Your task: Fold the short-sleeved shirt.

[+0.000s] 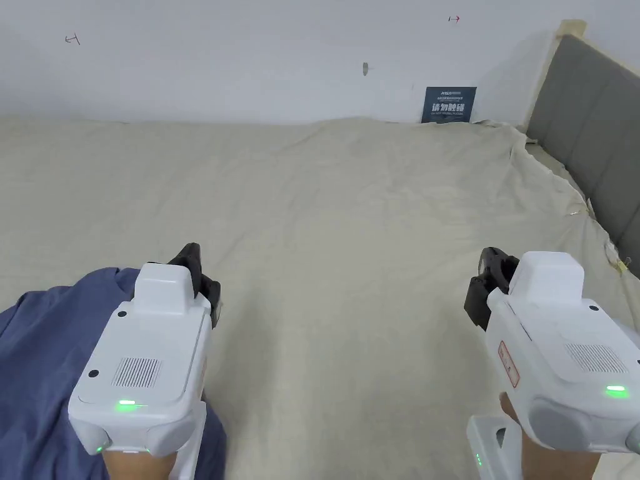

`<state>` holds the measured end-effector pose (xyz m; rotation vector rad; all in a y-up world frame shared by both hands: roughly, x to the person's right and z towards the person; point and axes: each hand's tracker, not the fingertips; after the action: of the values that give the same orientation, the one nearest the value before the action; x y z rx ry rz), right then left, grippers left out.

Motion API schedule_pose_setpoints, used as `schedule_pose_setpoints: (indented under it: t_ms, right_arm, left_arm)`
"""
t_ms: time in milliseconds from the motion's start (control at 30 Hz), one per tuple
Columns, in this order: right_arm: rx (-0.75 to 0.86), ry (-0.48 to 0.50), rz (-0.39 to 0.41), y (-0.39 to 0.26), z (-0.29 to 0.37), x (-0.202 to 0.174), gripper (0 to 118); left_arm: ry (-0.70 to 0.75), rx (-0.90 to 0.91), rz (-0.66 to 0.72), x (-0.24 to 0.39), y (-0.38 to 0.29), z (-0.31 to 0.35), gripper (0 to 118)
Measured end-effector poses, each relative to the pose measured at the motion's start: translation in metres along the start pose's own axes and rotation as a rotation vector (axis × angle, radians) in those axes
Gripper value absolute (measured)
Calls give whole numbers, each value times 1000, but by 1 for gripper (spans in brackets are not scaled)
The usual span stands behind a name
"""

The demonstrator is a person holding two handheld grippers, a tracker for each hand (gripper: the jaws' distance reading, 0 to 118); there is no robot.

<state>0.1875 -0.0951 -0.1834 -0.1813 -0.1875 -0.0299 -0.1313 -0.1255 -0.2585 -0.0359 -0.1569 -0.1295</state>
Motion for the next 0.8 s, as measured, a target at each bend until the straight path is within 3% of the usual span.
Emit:
schedule_pose_setpoints:
  t_ms: [567,800]
  right_arm:
    - [1,-1,19,1,0,-1,0]
    - [16,51,55,7,-8,-26,0]
  left_arm:
    - [3,4,13,-4,0,-1,0]
    - [63,9,54,-29,3,4,0]
